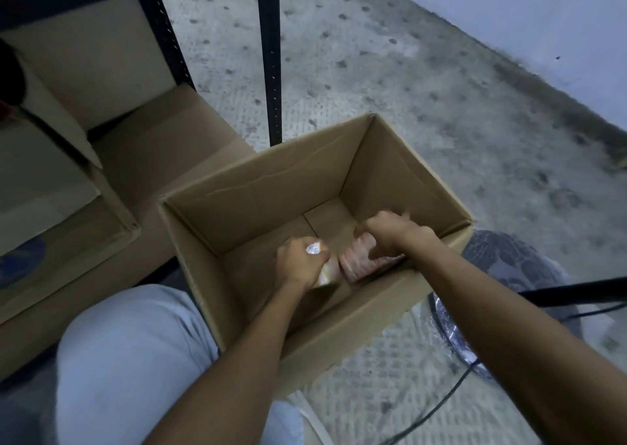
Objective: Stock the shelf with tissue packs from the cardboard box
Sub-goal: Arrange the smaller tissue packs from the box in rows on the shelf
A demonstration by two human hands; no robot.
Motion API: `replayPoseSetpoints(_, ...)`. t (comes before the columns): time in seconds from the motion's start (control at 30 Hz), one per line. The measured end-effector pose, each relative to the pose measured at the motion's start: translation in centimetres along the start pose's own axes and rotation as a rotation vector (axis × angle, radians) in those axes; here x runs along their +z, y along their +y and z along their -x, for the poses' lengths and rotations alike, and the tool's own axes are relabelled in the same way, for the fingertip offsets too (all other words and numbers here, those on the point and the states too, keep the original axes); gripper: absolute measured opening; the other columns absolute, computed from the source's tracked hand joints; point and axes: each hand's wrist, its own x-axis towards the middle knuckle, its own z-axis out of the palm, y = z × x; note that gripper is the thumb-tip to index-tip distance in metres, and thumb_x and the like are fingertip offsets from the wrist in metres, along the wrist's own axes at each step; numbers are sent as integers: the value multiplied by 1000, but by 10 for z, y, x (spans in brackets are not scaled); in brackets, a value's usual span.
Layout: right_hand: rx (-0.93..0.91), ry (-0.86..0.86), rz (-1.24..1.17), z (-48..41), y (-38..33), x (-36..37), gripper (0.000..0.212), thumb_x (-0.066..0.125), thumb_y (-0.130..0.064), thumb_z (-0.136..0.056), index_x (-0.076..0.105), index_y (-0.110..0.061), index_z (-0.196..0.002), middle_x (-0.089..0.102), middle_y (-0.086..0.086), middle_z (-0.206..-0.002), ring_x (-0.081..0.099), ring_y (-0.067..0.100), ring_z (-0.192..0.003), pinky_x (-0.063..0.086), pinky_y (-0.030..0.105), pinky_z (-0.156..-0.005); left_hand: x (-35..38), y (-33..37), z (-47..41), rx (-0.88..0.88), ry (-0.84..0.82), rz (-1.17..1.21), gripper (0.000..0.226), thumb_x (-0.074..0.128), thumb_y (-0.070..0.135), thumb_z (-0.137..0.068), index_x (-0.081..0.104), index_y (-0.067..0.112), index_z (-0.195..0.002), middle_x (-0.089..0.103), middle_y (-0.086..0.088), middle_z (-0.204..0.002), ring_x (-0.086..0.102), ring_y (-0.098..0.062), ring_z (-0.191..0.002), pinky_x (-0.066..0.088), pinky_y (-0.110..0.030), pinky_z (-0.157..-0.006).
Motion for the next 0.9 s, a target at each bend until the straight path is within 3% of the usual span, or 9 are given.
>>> replayPoseSetpoints(0.1,0,95,-160,13,-7,0,56,70,-28,-81,49,-29,-133,54,8,-129,49,28,-118,45,41,-93,-19,5,5,42,11,-11,30,73,26,-77,73,23,-107,70,-5,-108,62,-23,-103,44,-24,-79)
replayPoseSetpoints(0.2,30,197,-225,30,-11,-7,55,73,-29,-76,53,-28,-128,58,7,-123,53,27,-113,49,41,-91,-42,12,10,91,9,-30,35,72,28,-77,71,26,-111,67,-4,-112,60,-21,-107,41,-23,-84)
replayPoseSetpoints(0.43,26,380,-292,89,-14,-44,53,71,-36,-65,61,-38,-116,65,-2,-116,57,25,-110,50,41,-89,-101,34,36,154,91,39,26,73,36,-72,74,35,-98,72,8,-103,64,-16,-96,51,-29,-84)
replayPoseSetpoints(0.63,-29,530,-228,148,-32,-94,45,73,-24,-73,65,-29,-117,64,-3,-122,55,21,-115,43,33,-93,-160,53,71,217,153,89,15,71,43,-70,72,43,-85,70,15,-92,65,-13,-87,51,-28,-75)
replayPoseSetpoints(0.73,-54,615,-211,176,-46,-120,48,75,-25,-71,65,-29,-118,64,0,-121,56,23,-111,43,31,-87,-194,63,93,247,225,120,33,69,51,-64,73,38,-94,71,14,-94,66,-14,-87,54,-33,-81)
replayPoseSetpoints(0.9,-121,747,-165,222,-78,-161,46,71,-29,-72,63,-33,-117,63,-4,-125,55,21,-114,47,37,-92,-253,83,141,347,346,145,26,72,40,-75,73,29,-98,69,13,-96,64,-10,-85,50,-29,-73)
